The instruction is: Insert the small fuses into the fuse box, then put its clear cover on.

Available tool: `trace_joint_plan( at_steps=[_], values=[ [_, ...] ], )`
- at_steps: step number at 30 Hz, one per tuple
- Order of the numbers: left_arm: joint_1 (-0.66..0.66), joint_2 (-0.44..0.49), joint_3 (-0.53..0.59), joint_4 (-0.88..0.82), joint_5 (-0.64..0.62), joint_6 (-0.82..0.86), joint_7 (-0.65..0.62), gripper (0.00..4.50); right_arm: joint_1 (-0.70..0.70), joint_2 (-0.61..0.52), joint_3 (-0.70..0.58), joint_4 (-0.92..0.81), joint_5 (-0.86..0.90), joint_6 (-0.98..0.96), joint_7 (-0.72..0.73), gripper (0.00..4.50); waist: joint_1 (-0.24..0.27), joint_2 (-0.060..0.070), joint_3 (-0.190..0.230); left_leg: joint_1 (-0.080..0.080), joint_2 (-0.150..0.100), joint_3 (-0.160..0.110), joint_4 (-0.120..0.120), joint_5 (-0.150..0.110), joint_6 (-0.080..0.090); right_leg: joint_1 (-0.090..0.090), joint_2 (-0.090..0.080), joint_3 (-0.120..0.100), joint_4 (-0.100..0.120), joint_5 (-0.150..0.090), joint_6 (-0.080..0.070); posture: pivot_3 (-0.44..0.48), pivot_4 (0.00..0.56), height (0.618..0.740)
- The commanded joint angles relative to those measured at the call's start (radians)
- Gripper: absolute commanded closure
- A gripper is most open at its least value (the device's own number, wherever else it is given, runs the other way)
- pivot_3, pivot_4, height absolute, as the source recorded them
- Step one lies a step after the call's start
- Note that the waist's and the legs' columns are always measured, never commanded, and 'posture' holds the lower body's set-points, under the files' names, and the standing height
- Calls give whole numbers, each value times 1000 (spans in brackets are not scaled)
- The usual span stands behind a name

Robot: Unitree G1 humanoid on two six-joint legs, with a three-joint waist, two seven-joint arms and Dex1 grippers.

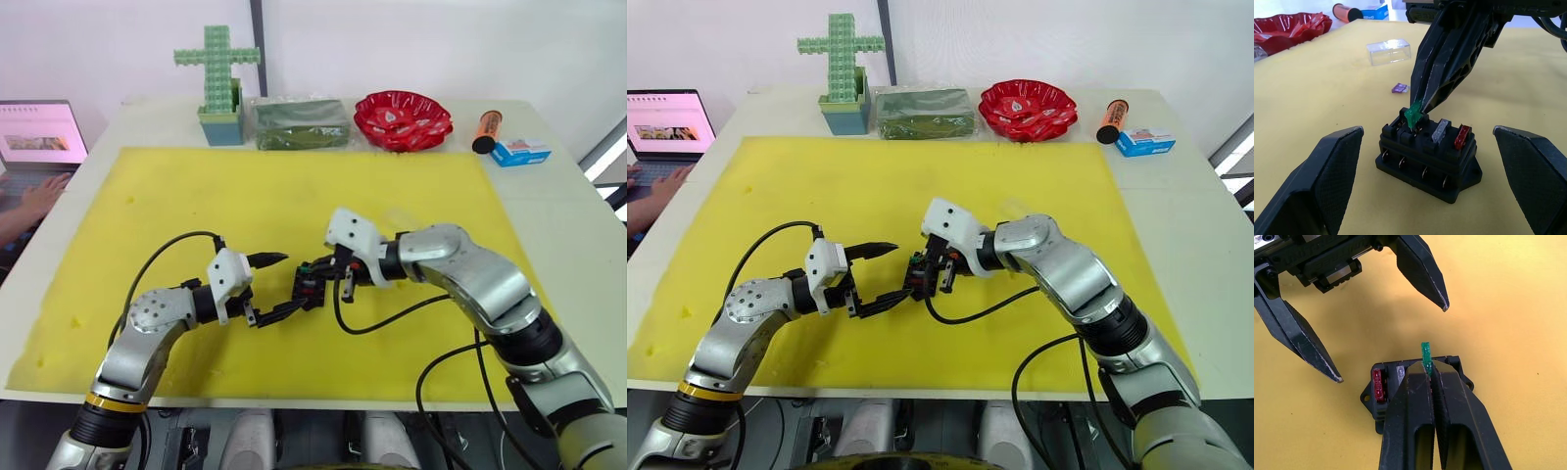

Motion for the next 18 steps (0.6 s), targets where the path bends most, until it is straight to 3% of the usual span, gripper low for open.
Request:
trace_joint_plan(
  at_steps=[1,18],
  values=[
    [-7,5,16,-22,-7,-8,1,0,0,-14,-21,-25,2,-17,-3,4450,0,0,0,0,0,0,0,0,0,0,0,0,0,0,0,0,150,740],
    [0,10,18,-29,-12,-4,2,0,14,-13,3,-9,-11,-38,-9,4450,0,0,0,0,0,0,0,0,0,0,0,0,0,0,0,0,150,740]
  ],
)
